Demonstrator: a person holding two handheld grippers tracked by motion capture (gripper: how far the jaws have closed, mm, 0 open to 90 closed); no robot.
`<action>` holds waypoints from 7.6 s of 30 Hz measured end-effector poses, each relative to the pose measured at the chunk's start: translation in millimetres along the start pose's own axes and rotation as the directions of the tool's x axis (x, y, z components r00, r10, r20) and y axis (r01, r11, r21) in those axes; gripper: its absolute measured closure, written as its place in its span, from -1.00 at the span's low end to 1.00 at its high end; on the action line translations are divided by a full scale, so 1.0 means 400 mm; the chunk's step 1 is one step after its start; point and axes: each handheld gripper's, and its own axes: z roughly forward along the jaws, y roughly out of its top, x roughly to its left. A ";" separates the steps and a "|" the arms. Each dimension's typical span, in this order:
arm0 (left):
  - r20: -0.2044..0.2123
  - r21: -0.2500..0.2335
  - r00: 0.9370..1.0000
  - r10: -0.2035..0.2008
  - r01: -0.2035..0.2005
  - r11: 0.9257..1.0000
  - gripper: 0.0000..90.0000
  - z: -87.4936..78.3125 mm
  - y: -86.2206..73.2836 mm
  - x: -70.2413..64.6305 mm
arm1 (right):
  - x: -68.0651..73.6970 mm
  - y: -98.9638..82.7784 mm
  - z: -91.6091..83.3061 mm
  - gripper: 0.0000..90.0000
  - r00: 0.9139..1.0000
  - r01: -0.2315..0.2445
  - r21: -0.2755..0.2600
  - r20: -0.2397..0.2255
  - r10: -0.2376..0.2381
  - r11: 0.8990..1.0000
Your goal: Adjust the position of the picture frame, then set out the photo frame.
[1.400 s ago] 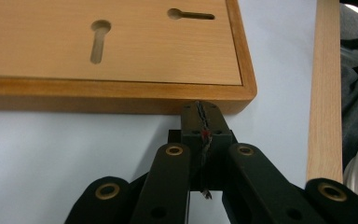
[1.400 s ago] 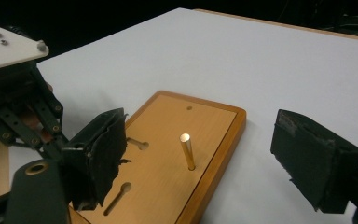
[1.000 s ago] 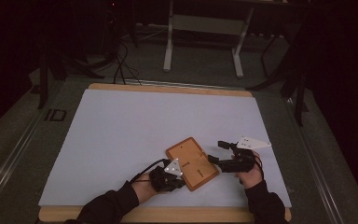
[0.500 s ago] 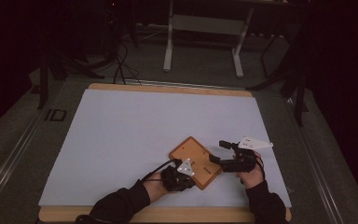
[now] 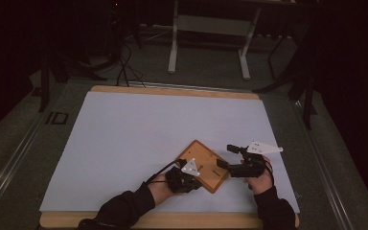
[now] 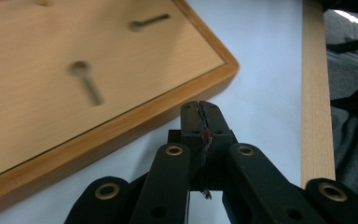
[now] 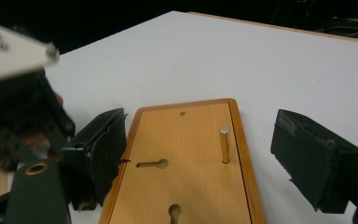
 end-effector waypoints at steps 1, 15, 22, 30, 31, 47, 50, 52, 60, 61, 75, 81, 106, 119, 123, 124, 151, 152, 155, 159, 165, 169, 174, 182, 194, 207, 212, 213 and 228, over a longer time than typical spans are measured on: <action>-0.007 -0.007 1.000 -0.008 0.008 1.000 0.99 -0.010 0.001 0.007 | 0.001 0.000 -0.002 -0.60 1.000 0.000 -0.002 0.002 0.000 1.000; -0.095 -0.040 0.995 -0.032 0.029 0.999 0.99 -0.045 0.078 0.127 | 0.006 -0.017 -0.022 -0.60 1.000 -0.007 -0.015 0.021 0.007 1.000; -0.120 -0.040 0.991 -0.058 0.054 0.998 0.99 -0.014 0.118 0.204 | 0.004 -0.024 -0.022 -0.60 1.000 0.004 0.001 0.031 -0.004 1.000; -0.156 -0.043 0.983 -0.097 0.091 0.995 0.99 0.035 0.157 0.288 | -0.004 -0.034 -0.015 -0.60 0.999 0.014 0.016 0.046 -0.014 1.000; -0.153 -0.041 0.983 -0.101 0.096 0.995 1.00 0.041 0.160 0.298 | -0.004 -0.035 -0.016 -0.60 0.999 0.014 0.016 0.046 -0.015 1.000; -0.177 0.044 0.979 -0.105 0.114 0.993 1.00 0.117 0.172 0.359 | -0.001 -0.038 -0.018 -0.60 0.999 0.019 0.017 0.036 -0.020 1.000; -0.169 0.035 0.979 -0.115 0.123 0.992 1.00 0.118 0.170 0.361 | -0.002 -0.039 -0.017 -0.60 0.999 0.018 0.019 0.039 -0.019 1.000; -0.166 0.038 0.980 -0.112 0.119 0.992 1.00 0.116 0.171 0.359 | -0.003 -0.040 -0.017 -0.60 0.999 0.019 0.019 0.037 -0.020 1.000; -0.178 0.084 0.981 -0.084 0.100 0.991 1.00 0.099 0.165 0.351 | 0.000 -0.039 -0.016 -0.61 0.999 0.021 0.020 0.035 -0.022 1.000; -0.181 0.087 0.980 -0.084 0.101 0.991 1.00 0.095 0.162 0.349 | -0.001 -0.039 -0.016 -0.60 0.999 0.020 0.019 0.036 -0.021 1.000; -0.165 0.097 0.983 -0.086 0.103 0.990 1.00 0.016 0.079 0.316 | 0.003 -0.034 -0.014 -0.61 0.999 0.016 0.019 0.035 -0.017 1.000; -0.169 0.102 0.981 -0.090 0.109 0.989 1.00 -0.010 0.050 0.294 | 0.006 -0.033 -0.011 -0.60 0.999 0.019 0.019 0.032 -0.020 1.000; -0.161 0.133 0.984 -0.081 0.103 0.986 1.00 -0.062 -0.005 0.240 | 0.009 -0.030 -0.007 -0.61 0.999 0.021 0.012 0.025 -0.021 1.000; -0.154 0.139 0.983 -0.096 0.117 0.983 0.99 -0.068 -0.013 0.241 | 0.011 -0.030 -0.001 -0.61 1.000 0.020 0.022 0.019 -0.021 1.000; -0.165 0.110 0.979 -0.122 0.141 0.984 0.80 -0.088 -0.013 0.247 | 0.014 -0.032 -0.002 -0.61 1.000 0.018 0.022 0.017 -0.018 1.000; -0.169 0.097 0.977 -0.131 0.149 0.984 0.80 -0.095 -0.014 0.249 | 0.015 -0.034 -0.002 -0.61 1.000 0.015 0.023 0.015 -0.015 1.000; 0.016 -0.098 0.998 -0.053 0.054 0.994 0.41 -0.131 0.000 0.146 | 0.067 -0.047 -0.030 -0.63 0.996 0.089 0.061 0.013 -0.089 0.994; 0.011 -0.098 0.999 -0.052 0.053 0.994 0.41 -0.128 0.002 0.143 | 0.068 -0.049 -0.031 -0.63 0.996 0.089 0.062 0.017 -0.091 0.994; 0.007 -0.094 0.999 -0.041 0.041 0.995 0.41 -0.123 0.006 0.140 | 0.070 -0.054 -0.034 -0.63 0.995 0.097 0.071 0.024 -0.099 0.993; 0.011 -0.105 1.000 -0.022 0.023 0.994 0.41 -0.104 0.015 0.134 | 0.070 -0.059 -0.047 -0.61 0.996 0.083 0.055 0.005 -0.084 0.995; -0.016 -0.102 0.999 -0.029 0.027 0.994 0.44 -0.072 0.029 0.142 | 0.071 -0.068 -0.052 -0.65 0.996 0.093 0.073 -0.005 -0.092 0.993; -0.013 -0.112 1.000 -0.019 0.017 0.994 0.52 -0.057 0.034 0.144 | 0.077 -0.071 -0.053 -0.67 0.994 0.105 0.083 -0.006 -0.105 0.991; -0.020 -0.087 1.000 0.002 -0.003 0.996 0.69 -0.033 0.039 0.139 | 0.084 -0.074 -0.051 -0.68 0.995 0.095 0.105 -0.019 -0.093 0.990; -0.034 -0.061 0.999 0.033 -0.035 0.998 0.84 -0.029 0.049 0.145 | 0.093 -0.075 -0.043 -0.69 0.995 0.093 0.137 -0.046 -0.088 0.986; 0.026 -0.027 0.999 0.020 -0.020 0.999 0.85 -0.028 0.061 0.167 | 0.160 -0.067 -0.057 -0.42 0.958 0.266 0.213 0.048 -0.282 0.940; 0.078 -0.016 0.996 -0.034 0.035 0.999 0.85 -0.027 0.066 0.191 | 0.293 -0.098 -0.081 -0.26 0.763 0.574 0.392 0.064 -0.644 0.719; 0.093 -0.007 0.994 -0.048 0.049 0.999 0.85 -0.027 0.069 0.198 | 0.312 -0.135 -0.073 -0.22 0.635 0.683 0.397 0.090 -0.767 0.613; 0.096 -0.009 0.993 -0.063 0.064 0.998 0.85 -0.026 0.070 0.201 | 0.310 -0.140 -0.069 -0.21 0.630 0.689 0.400 0.084 -0.772 0.605; 0.129 -0.003 0.987 -0.098 0.099 0.995 0.86 -0.024 0.073 0.220 | 0.293 -0.181 -0.032 0.09 0.459 0.772 0.454 0.084 -0.884 0.444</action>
